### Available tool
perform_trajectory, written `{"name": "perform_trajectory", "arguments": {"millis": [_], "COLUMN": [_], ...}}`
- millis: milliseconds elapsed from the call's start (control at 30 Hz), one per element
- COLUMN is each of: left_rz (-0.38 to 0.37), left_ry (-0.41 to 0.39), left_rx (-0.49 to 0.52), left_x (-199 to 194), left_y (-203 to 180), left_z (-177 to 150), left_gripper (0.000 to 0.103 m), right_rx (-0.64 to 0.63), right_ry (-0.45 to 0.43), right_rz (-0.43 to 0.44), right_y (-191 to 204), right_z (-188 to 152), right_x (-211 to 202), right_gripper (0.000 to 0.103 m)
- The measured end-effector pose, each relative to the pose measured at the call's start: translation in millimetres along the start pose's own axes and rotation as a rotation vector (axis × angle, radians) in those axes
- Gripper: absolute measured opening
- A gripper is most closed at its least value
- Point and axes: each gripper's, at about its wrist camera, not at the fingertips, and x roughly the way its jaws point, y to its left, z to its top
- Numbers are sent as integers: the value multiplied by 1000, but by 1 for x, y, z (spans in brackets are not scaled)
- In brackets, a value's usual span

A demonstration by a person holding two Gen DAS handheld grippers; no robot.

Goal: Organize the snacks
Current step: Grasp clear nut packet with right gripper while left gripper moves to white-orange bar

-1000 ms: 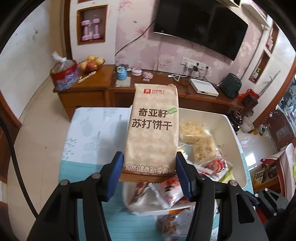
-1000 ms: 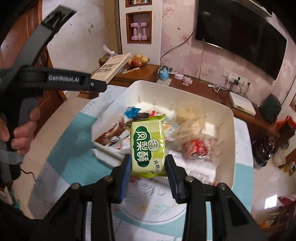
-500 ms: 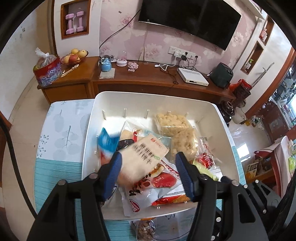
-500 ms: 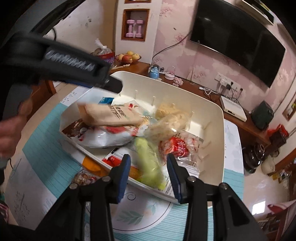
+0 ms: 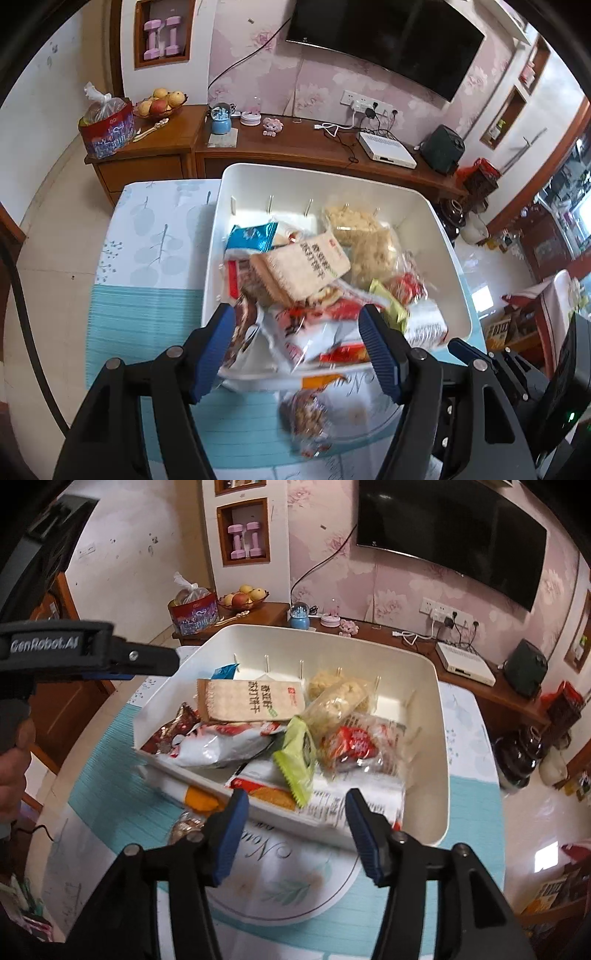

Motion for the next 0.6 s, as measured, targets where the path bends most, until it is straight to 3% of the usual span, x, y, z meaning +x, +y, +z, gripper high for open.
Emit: {"name": "perform_trajectory", "arguments": {"millis": [267, 600], "left_rz": [-1, 44], "left_ry": [33, 93], "left_rx": [119, 185], "left_x": [-15, -7], "left_y": [9, 38], "left_z": [-20, -38], "left_gripper": [73, 73], "right_rx": [144, 259], "right_ry": [44, 108], "right_rz": [76, 124], "right_y": [19, 53], "right_z": [-21, -49], "right_x": [-2, 20], "right_gripper": [57, 57]}}
